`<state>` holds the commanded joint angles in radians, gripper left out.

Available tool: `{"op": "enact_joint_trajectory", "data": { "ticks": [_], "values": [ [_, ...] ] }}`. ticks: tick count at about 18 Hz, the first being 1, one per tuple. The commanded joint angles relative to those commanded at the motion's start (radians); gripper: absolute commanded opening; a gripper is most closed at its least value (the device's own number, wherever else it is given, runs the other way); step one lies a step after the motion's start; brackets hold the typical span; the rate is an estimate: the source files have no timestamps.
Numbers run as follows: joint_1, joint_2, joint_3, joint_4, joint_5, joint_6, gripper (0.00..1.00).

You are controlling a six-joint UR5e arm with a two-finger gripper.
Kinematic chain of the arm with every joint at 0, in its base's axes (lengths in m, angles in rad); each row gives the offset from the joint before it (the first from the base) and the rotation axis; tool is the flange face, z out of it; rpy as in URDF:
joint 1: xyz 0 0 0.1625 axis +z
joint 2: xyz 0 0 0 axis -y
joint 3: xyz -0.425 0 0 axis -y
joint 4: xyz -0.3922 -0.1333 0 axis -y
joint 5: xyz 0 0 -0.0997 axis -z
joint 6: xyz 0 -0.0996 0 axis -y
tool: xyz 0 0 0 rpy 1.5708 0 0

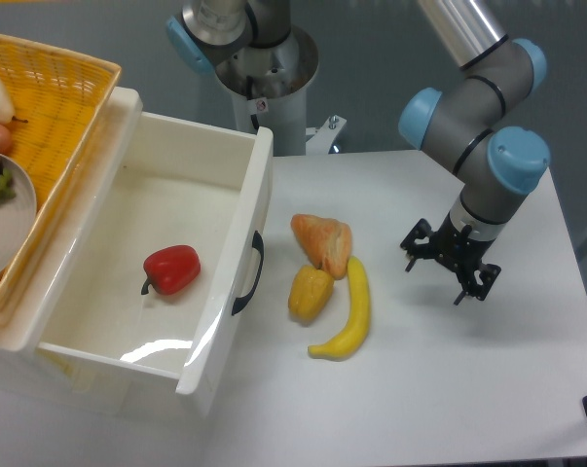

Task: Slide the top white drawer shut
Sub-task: 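Move the gripper over the fruit toward the open drawer's front panel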

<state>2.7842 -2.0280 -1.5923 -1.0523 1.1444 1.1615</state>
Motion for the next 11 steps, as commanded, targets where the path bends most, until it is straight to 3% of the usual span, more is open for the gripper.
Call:
{"op": "enact_joint_trajectory", "data": {
  "ticks": [6, 8, 9, 11],
  "values": [
    [-0.038, 0.028, 0.012, -0.003, 0.006, -0.133, 0.7],
    [-0.063, 0.032, 0.015, -0.002, 0.003, -0.202, 0.53],
    [-0.077, 0.034, 0.015, -0.002, 0.003, -0.219, 0.4],
    [-0.103, 0.044, 0.014, -0.003, 0.006, -0.238, 0.27]
  ]
}}
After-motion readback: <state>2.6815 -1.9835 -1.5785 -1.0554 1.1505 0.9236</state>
